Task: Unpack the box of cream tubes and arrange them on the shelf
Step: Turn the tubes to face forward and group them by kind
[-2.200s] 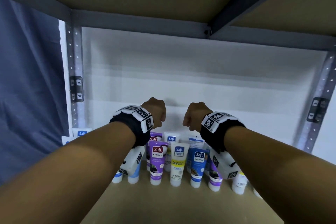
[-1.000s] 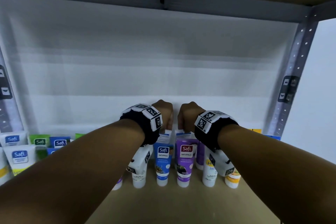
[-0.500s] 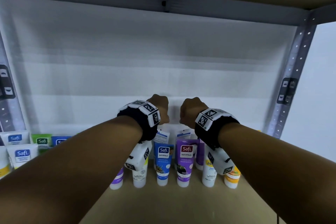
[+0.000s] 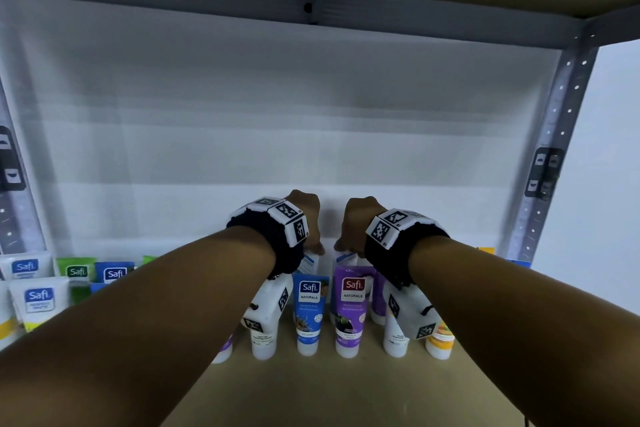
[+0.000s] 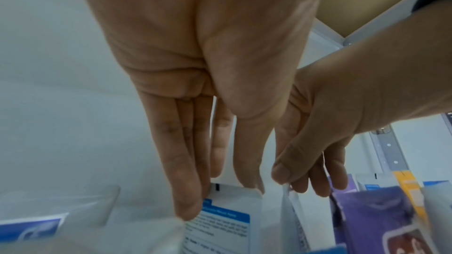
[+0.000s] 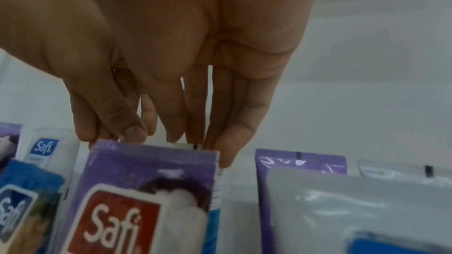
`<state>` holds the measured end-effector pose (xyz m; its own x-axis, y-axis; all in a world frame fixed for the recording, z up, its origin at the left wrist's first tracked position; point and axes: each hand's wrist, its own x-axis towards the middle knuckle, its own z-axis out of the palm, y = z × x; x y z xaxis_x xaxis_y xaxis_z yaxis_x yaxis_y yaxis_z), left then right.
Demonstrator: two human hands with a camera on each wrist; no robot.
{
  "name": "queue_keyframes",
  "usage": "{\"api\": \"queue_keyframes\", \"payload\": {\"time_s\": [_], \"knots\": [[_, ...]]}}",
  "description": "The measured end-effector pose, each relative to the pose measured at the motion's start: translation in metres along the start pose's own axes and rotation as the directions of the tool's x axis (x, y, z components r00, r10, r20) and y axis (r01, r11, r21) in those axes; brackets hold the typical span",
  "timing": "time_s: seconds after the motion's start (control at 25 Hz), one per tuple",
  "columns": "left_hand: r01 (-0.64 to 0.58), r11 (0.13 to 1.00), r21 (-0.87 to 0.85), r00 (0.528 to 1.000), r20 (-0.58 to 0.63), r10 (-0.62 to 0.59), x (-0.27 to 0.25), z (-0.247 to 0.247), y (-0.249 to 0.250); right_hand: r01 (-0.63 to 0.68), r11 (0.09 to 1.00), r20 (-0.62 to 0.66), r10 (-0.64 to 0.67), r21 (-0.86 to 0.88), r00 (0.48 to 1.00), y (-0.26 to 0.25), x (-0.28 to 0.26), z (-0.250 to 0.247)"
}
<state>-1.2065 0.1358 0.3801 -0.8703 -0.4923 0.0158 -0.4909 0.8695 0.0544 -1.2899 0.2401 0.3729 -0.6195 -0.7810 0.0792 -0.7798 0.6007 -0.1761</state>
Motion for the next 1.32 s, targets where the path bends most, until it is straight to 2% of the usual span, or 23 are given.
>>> {"api": "queue_keyframes", "payload": {"time_s": [0.08, 0.28, 0.44, 0.6, 0.72, 1.0, 1.32], "knots": [[-0.003, 0.999, -0.032, 1.0, 0.021, 0.004, 0.002, 0.0, -0.005, 0.001, 1.0, -0.004, -0.001, 0.021, 1.0, 0.0, 0.002, 0.002], [-0.099, 0.995, -0.028, 0.994, 0.037, 0.1, 0.002, 0.0, -0.015, -0.019, 0.999, -0.008, 0.019, 0.041, 1.0, -0.004, 0.005, 0.0], [-0.144, 0.989, -0.044, 0.989, 0.019, 0.145, 0.0, -0.002, -0.021, 0.083, 0.996, 0.077, -0.08, -0.036, 0.994, -0.003, 0.005, -0.001], [-0.203, 0.978, -0.054, 0.978, 0.031, 0.205, -0.004, -0.005, -0.022, 0.124, 0.989, 0.019, -0.123, -0.078, 0.992, 0.002, 0.004, -0.002], [-0.242, 0.97, -0.035, 0.969, 0.048, 0.243, -0.005, -0.006, -0.022, 0.2, 0.969, 0.063, -0.192, -0.143, 0.979, 0.004, 0.003, -0.004], [-0.259, 0.964, -0.058, 0.965, 0.026, 0.261, -0.002, -0.003, -0.026, 0.193, 0.98, 0.126, -0.198, 0.051, 0.972, 0.004, 0.003, -0.007], [-0.276, 0.959, -0.062, 0.96, 0.025, 0.278, -0.003, -0.002, -0.028, 0.185, 0.975, 0.12, -0.199, 0.121, 0.973, 0.009, 0.004, -0.003]]}}
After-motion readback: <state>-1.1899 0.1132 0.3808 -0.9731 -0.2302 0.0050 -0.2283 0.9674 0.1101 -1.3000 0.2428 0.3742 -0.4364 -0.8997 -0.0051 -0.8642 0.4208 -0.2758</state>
